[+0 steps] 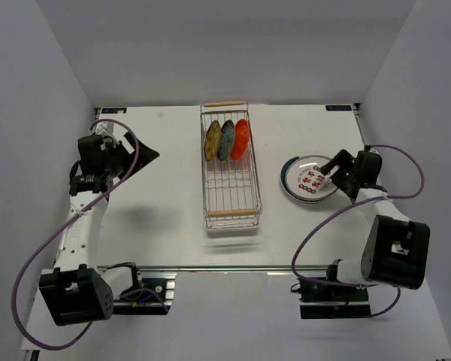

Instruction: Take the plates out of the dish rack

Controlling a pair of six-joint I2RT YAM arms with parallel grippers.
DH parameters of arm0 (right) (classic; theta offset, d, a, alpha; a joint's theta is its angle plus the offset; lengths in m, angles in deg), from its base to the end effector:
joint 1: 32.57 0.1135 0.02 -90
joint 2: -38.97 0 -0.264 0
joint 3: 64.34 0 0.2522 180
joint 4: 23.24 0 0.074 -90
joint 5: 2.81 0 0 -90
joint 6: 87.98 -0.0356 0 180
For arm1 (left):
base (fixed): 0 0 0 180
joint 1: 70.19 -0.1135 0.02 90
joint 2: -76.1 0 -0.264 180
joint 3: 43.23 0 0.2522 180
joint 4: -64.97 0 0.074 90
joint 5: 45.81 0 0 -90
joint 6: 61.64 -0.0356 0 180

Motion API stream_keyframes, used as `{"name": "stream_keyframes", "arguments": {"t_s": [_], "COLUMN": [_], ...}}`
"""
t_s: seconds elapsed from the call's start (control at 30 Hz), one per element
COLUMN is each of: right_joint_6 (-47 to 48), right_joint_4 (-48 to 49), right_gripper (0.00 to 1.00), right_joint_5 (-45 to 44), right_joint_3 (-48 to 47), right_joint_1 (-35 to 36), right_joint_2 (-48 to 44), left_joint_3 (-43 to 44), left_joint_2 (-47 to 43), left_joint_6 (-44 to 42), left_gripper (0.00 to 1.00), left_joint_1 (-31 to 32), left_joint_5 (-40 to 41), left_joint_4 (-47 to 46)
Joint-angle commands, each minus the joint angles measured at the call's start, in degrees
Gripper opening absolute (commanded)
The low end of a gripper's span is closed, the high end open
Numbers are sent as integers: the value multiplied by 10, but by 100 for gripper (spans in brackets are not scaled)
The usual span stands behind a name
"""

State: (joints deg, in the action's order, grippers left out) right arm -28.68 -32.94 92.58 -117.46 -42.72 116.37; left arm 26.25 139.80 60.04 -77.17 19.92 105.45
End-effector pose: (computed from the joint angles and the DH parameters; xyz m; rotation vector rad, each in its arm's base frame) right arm 0.2792 -0.0466 0.2063 0.7085 2.0586 0.3073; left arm 0.2415 0.0148 0.3150 -0.4915 2.1456 -0.7045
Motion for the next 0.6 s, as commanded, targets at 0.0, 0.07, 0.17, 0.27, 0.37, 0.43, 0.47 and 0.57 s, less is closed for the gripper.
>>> {"name": "stream_keyframes", "arguments": {"t_s": [0.0,0.07,0.17,0.27,0.37,0.43,0.47,0.57], "right_joint_6": [7,14,25,26,42,66,71,92], "right_joint_4": [10,-7,-40,-97,-113,-113,-110,-87], "right_gripper": [89,89,89,89,89,89,89,89], "right_joint_5": [21,-4,-46,-86,-86,-68,-37,14], "right_joint_3": [0,-14,-37,-64,-80,-87,-93,-95], "right_joint_1": [-1,0,0,0,4,6,7,22], "right_joint_2": [6,6,1,13,39,62,69,86], "left_joint_3": [21,28,35,57,95,112,121,169], "left_joint_2": [9,16,26,58,100,121,128,156], "left_joint_6": [-13,-14,-10,-5,-10,-13,-14,-15], "left_gripper": [98,98,98,98,98,98,98,98], "left_joint_1": [2,2,2,14,34,44,50,72], "left_joint_5": [-20,-23,-43,-66,-68,-62,-59,-56], "left_joint_4": [-3,-4,-18,-37,-31,-32,-31,-37]}}
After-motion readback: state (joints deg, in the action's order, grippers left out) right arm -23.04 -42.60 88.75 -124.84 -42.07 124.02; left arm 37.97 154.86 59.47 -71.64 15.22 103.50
